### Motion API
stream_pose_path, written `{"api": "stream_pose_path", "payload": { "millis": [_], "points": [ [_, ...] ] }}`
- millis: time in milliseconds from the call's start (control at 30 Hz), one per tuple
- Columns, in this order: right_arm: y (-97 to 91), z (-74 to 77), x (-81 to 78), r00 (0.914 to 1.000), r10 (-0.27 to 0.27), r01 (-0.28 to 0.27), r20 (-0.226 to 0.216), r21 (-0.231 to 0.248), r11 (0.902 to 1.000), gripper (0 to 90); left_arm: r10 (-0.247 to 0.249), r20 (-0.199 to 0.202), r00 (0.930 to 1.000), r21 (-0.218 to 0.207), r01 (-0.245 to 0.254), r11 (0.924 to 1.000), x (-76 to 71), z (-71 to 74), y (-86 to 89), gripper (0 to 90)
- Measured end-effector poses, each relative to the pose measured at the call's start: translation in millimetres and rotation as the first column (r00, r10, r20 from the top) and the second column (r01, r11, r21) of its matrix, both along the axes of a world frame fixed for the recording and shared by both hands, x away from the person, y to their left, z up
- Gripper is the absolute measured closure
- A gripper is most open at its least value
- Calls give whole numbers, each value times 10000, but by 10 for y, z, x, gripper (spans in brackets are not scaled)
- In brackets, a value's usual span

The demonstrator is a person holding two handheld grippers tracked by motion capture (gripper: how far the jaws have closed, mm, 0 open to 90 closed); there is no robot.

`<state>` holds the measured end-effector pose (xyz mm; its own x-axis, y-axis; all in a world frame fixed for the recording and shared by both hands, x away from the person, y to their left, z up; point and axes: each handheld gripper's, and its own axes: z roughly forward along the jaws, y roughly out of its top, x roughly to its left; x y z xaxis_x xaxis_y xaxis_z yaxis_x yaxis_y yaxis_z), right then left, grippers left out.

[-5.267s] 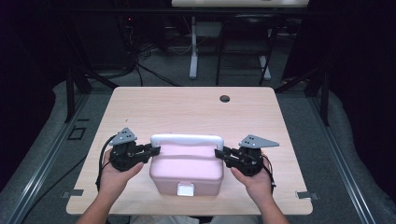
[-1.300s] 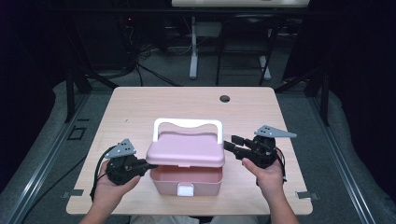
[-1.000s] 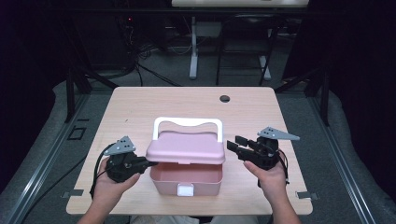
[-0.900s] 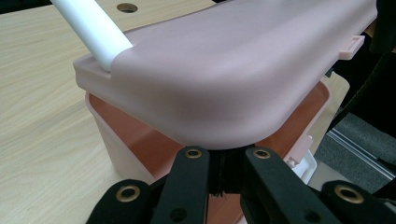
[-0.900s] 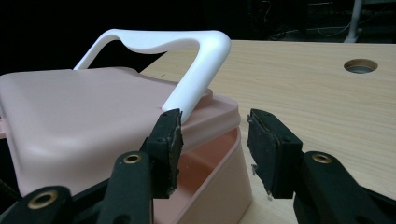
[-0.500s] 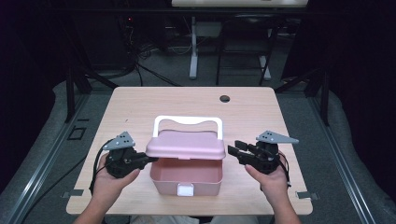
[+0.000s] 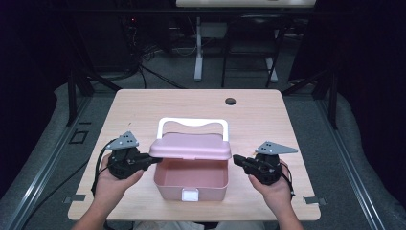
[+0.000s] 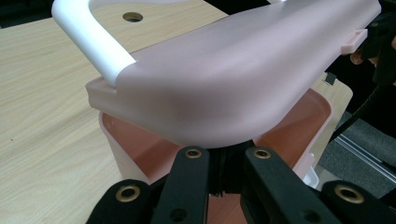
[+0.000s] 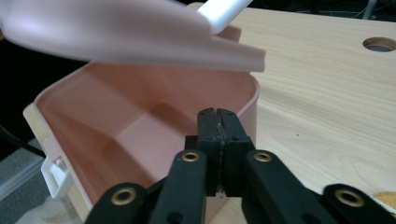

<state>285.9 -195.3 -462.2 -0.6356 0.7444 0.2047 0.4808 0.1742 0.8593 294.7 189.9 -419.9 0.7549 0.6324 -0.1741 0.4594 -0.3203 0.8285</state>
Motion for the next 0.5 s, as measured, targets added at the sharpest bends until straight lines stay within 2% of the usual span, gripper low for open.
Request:
{"api": "stream_pose_path", "payload": {
  "millis": [500],
  "points": [
    [259,-103,-69,9960,864,-875,-223,-561,9946,900,62,5,10000,17,-62,10000,53,69,-8,900]
  ]
}}
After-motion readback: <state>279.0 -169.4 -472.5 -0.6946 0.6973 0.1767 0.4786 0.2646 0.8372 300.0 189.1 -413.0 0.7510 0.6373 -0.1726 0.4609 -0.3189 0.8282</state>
